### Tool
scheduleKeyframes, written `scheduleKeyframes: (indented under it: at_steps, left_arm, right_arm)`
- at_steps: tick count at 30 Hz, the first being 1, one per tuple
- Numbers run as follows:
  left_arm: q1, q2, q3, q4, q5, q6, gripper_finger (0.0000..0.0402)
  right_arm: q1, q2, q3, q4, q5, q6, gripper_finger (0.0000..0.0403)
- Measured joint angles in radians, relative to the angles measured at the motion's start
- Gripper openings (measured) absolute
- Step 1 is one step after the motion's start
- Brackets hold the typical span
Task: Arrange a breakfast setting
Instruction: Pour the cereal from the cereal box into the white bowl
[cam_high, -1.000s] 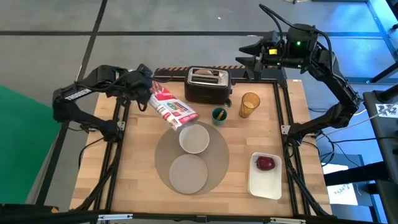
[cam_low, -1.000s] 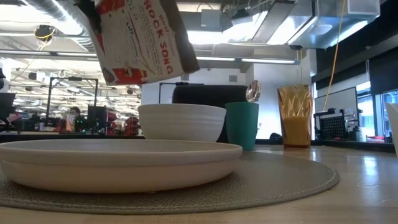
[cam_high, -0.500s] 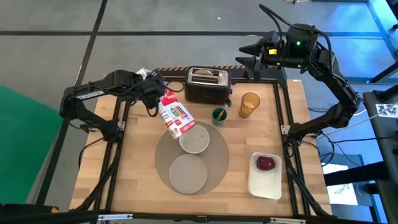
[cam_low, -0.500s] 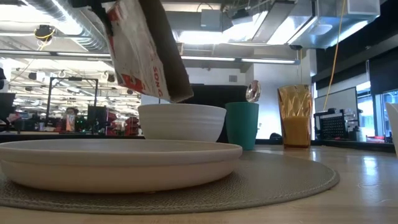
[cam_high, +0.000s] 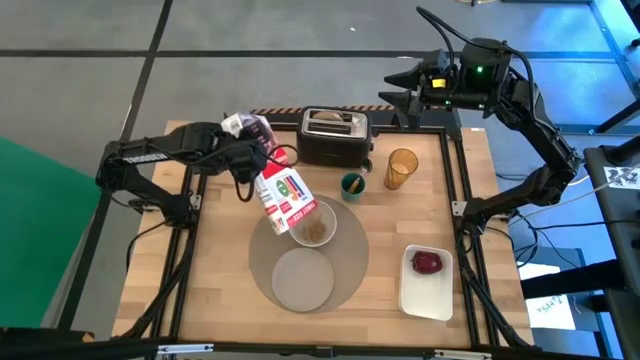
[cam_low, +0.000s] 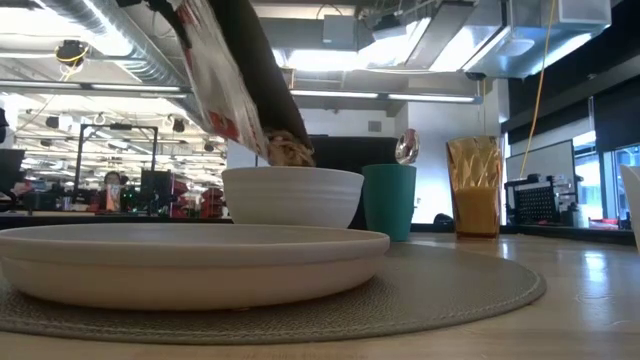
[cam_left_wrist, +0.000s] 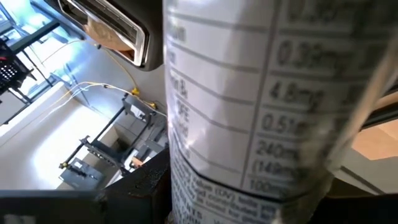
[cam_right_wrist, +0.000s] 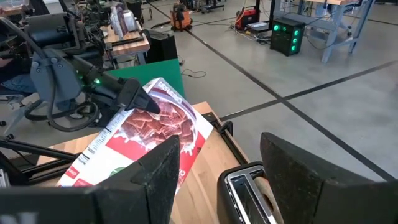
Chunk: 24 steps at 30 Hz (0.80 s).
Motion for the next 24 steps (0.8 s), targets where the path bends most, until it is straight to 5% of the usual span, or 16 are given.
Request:
scheduleKeyframes:
  at_steps: [24]
  left_arm:
    - [0.0,0.0,0.0,-0.003,-0.041,0.012,0.0192]
  right_arm:
    - [0.0,0.0,0.0,-0.04,0.0,0.008,0.0214]
